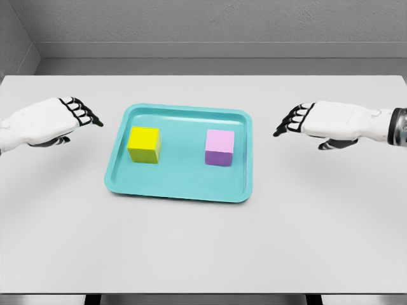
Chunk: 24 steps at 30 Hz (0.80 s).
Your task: Push two cubes
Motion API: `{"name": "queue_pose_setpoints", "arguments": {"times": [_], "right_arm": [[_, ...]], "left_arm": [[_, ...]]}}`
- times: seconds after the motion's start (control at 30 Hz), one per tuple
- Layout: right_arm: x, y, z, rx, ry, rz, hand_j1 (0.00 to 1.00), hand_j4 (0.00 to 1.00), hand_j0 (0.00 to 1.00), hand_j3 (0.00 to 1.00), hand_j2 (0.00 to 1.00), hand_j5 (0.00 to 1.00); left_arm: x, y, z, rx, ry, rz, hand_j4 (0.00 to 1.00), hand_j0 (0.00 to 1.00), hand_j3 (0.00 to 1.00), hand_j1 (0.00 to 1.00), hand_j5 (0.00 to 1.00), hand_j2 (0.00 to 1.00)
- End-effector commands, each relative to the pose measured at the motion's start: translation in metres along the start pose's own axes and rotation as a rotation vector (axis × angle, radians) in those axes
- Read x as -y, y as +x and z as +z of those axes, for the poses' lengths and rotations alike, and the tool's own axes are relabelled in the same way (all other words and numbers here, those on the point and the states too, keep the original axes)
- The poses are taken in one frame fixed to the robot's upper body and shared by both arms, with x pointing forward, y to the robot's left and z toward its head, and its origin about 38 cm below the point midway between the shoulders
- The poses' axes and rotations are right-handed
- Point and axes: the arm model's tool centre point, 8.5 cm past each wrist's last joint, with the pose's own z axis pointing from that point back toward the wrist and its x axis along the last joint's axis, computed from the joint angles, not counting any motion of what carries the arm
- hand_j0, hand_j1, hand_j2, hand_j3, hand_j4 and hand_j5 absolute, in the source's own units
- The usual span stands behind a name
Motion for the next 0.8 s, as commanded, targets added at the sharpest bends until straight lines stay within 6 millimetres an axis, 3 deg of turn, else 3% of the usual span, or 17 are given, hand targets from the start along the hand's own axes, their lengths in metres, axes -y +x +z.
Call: {"name": "queue_pose_setpoints", "arguments": {"times": [0.0, 0.1, 0.17, 0.37, 0.43, 0.77], "right_arm": [[-0.004, -0.003, -0.013, 0.005, -0.015, -0.035, 0.79, 0.79, 0.79, 0.79, 0.79, 0.79], [-0.015, -0.015, -0.010, -0.028, -0.002, -0.071, 0.78, 0.78, 0.78, 0.78, 0.78, 0.78], [-0.020, -0.016, -0.021, -0.029, -0.003, -0.086, 0.75, 0.75, 0.75, 0.75, 0.75, 0.75], [-0.023, -0.008, -0.053, 0.017, -0.043, -0.134, 0.72, 0.72, 0.72, 0.72, 0.72, 0.72], [-0.022, -0.006, -0.054, 0.022, -0.044, -0.131, 0.68, 0.68, 0.68, 0.68, 0.68, 0.68], [-0.021, 0.012, -0.063, 0.058, -0.026, -0.079, 0.68, 0.68, 0.68, 0.68, 0.68, 0.68]], "left_arm": [[0.010, 0.009, -0.008, 0.027, -0.020, 0.018, 0.74, 0.74, 0.74, 0.74, 0.74, 0.74], [0.008, 0.012, -0.018, 0.050, -0.029, 0.009, 0.74, 0.74, 0.74, 0.74, 0.74, 0.74], [0.008, 0.012, -0.023, 0.058, -0.029, 0.011, 0.74, 0.74, 0.74, 0.74, 0.74, 0.74], [0.011, 0.014, -0.036, 0.072, -0.054, 0.018, 0.74, 0.74, 0.74, 0.74, 0.74, 0.74], [0.014, 0.015, -0.042, 0.078, -0.069, 0.027, 0.74, 0.74, 0.74, 0.74, 0.74, 0.74], [0.017, 0.015, -0.048, 0.078, -0.076, 0.042, 0.74, 0.74, 0.74, 0.74, 0.74, 0.74]]}}
